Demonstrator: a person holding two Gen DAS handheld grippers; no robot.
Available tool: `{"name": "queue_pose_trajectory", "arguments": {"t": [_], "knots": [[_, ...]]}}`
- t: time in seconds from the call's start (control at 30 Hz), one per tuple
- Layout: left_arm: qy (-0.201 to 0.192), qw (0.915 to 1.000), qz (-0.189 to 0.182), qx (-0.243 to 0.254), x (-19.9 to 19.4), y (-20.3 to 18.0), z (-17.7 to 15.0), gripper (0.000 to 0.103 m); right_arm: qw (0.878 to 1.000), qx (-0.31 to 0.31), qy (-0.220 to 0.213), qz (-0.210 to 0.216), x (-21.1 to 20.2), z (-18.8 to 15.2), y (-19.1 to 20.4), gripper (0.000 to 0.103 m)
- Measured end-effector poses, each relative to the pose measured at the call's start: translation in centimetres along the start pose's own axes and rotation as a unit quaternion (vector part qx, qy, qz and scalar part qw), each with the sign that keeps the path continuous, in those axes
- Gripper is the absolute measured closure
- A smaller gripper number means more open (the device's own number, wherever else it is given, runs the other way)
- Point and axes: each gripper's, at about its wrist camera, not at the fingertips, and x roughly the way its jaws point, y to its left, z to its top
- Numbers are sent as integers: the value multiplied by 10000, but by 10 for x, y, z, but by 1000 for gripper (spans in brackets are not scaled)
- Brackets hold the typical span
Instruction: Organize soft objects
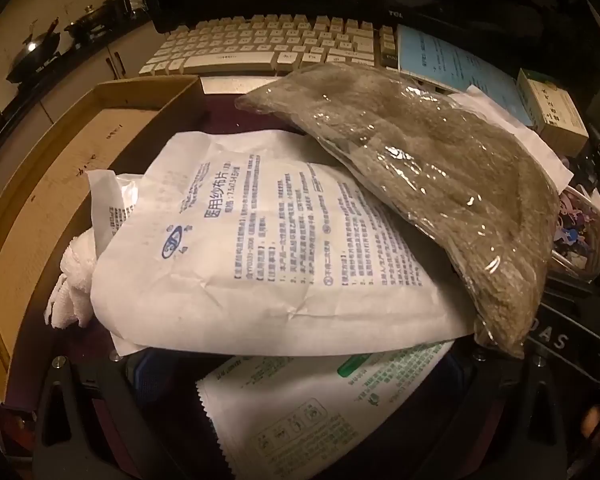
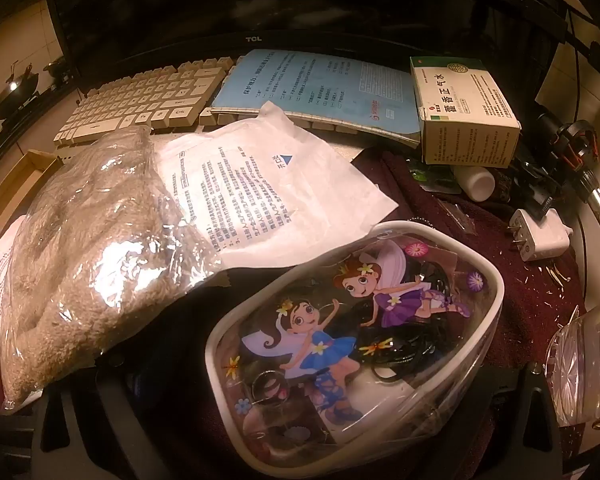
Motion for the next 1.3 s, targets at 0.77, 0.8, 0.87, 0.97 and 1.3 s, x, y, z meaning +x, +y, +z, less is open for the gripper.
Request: {"name": "queue_pose_trajectory", "arguments": {"t": [0.77,0.8,0.87,0.97,1.3], "knots": [[-807,9963,131,272,-99,45,-43,0,9836,-701,-708,1506,-107,-12,34,0],[-771,9966,151,252,-97,47,-43,0,9827,-719,-715,1550,-110,-13,35,0],[-724,9970,153,209,-93,52,-46,0,9820,-729,-716,1586,-113,-15,34,0],[-707,9974,70,157,-93,58,-47,0,9836,-686,-635,1541,-108,-13,32,0],[-688,9973,44,261,-92,61,-49,0,9826,-644,-509,1668,-104,-8,31,0]]}}
